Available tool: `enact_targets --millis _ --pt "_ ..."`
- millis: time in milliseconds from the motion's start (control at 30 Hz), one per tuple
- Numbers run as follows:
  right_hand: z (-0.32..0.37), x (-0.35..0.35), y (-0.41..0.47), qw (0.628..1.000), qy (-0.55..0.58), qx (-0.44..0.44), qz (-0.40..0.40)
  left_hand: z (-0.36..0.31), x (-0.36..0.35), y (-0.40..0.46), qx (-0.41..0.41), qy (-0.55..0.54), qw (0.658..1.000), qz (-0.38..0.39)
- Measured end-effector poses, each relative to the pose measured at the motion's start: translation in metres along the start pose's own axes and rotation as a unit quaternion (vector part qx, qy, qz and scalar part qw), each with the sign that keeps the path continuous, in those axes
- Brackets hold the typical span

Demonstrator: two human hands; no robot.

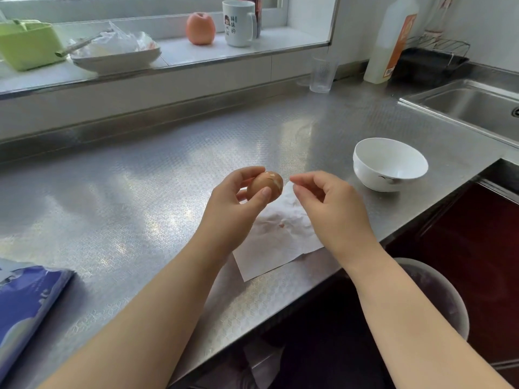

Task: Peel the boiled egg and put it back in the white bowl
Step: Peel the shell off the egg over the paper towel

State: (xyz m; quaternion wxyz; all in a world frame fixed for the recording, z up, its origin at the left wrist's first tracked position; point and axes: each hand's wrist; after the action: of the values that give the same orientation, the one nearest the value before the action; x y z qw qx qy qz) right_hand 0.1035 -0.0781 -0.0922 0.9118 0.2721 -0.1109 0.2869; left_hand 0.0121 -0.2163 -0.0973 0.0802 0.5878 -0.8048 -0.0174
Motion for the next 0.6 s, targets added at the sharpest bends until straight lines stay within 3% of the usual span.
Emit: enact_targets --millis 333,600 --pt "0.005 -0.012 0.003 0.999 0.037 0.017 -0.03 -0.005 -0.002 -0.003 -0.048 0.043 0.998 -0.004" --pt "0.006 -0.017 -0.001 0.978 -0.094 0.17 -0.078 -0.007 -0.002 -0.004 -0.083 0.08 0.993 -0.017"
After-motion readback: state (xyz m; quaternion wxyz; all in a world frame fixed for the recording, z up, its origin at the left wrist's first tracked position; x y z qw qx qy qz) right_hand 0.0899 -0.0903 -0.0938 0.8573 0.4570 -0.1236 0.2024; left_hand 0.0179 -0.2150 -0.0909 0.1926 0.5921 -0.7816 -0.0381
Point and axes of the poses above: each hand's wrist, its own y-axis towards the middle knuckle, its own x-axis out of the back of the hand, z = x × y, and after that the axes turned 14 degrees about -z, right-handed
